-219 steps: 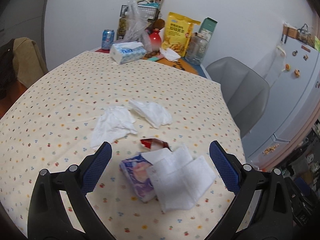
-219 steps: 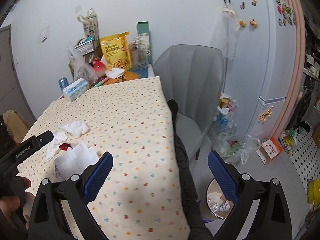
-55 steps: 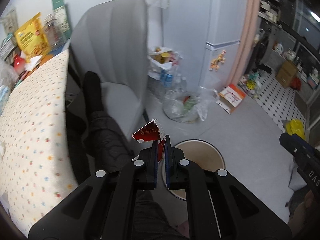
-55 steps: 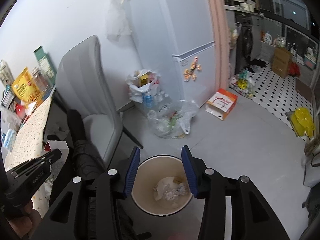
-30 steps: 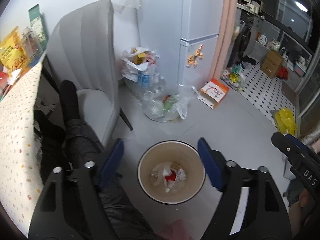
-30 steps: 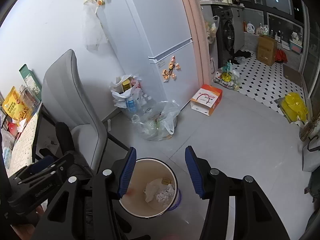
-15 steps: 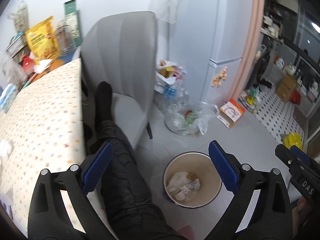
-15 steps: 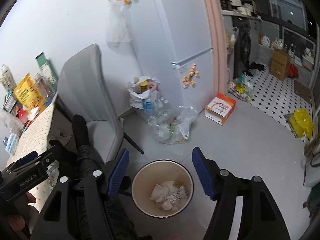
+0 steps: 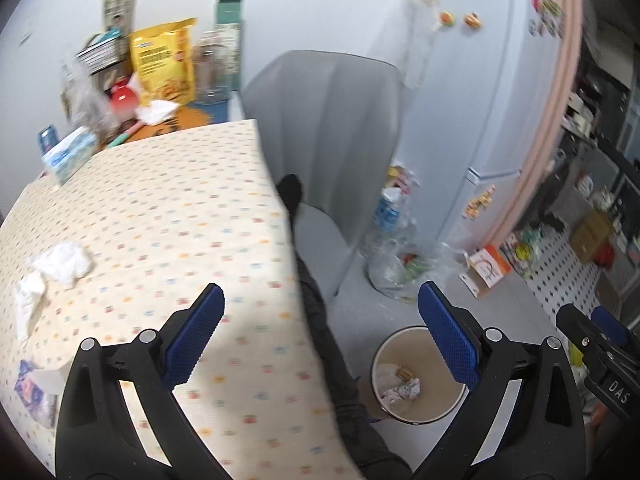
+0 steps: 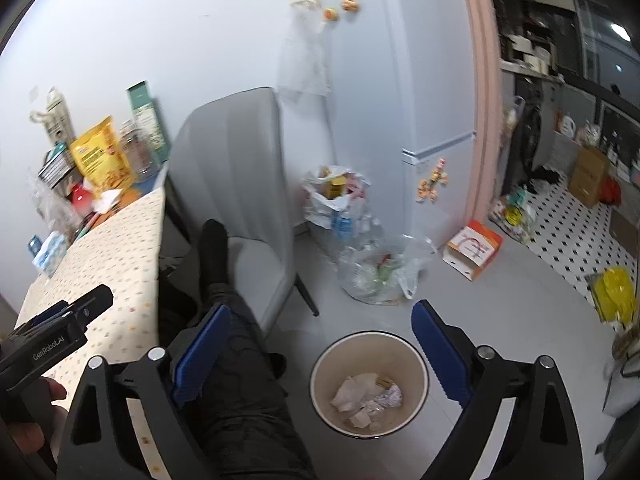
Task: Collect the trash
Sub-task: 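Move both tools back over the table toward the tissues, then grasp the small white paper scrap beside the tissue pack with the right tool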
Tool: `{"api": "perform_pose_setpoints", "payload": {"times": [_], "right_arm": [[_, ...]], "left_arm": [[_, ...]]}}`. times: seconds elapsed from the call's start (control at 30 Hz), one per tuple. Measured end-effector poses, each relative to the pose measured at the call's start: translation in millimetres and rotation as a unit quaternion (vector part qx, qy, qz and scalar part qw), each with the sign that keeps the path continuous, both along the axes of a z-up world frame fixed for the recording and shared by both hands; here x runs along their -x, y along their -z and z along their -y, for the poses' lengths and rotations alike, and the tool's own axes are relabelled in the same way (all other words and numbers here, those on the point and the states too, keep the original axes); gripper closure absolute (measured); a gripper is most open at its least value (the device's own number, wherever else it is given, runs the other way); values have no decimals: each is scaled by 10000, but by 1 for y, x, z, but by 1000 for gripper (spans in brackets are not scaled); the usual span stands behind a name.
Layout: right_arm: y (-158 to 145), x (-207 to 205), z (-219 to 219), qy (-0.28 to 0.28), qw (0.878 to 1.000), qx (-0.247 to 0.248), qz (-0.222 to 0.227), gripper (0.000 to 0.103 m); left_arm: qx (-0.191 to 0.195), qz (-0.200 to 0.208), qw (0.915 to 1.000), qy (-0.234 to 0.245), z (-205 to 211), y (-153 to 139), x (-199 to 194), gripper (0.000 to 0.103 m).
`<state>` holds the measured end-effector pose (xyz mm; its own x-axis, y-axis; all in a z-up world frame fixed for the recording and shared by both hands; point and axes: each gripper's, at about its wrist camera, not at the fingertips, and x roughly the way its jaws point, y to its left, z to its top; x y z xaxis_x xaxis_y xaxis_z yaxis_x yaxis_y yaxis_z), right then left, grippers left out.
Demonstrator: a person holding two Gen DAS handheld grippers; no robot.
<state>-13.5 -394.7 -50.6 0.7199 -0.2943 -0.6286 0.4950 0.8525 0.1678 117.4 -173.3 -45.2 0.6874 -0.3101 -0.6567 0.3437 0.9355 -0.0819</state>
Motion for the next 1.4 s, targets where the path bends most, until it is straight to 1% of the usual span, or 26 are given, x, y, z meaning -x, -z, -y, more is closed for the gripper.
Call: {"api": "perform_pose_setpoints", "payload": {"times": [0.07, 0.23, 0.5, 0.7, 0.87, 1.1, 1.3, 1.4], "right_arm": [[-5, -6, -14, -115, 9999, 53, 13, 9], [-13, -20, -54, -427, 9989, 194, -21, 9], [-23, -39, -122, -987, 9946, 332, -20, 9], [-22, -54, -177, -1529, 9875, 375, -85, 9], [-18, -61, -217, -1920, 9805, 396, -164, 9], [-13, -74, -266, -2327, 9710, 448, -311, 11], [-12, -81, -301, -2611, 9632, 525, -363, 11], [-10, -85, -320, -2751, 9589, 573, -405, 11]], "left_arm": [[57, 12, 9999, -143, -18, -3, -2, 7], [146, 116, 9988, -447, -60, -12, -3, 7], [250, 131, 9953, -931, -129, -13, -1, 7], [312, 197, 9900, -1359, -184, -14, 6, 7], [412, 205, 9840, -1721, -228, -14, 10, 7], [474, 202, 9772, -2058, -270, -11, 16, 7], [475, 128, 9713, -2329, -302, -1, 19, 7], [493, 75, 9669, -2502, -321, 6, 20, 7]]}}
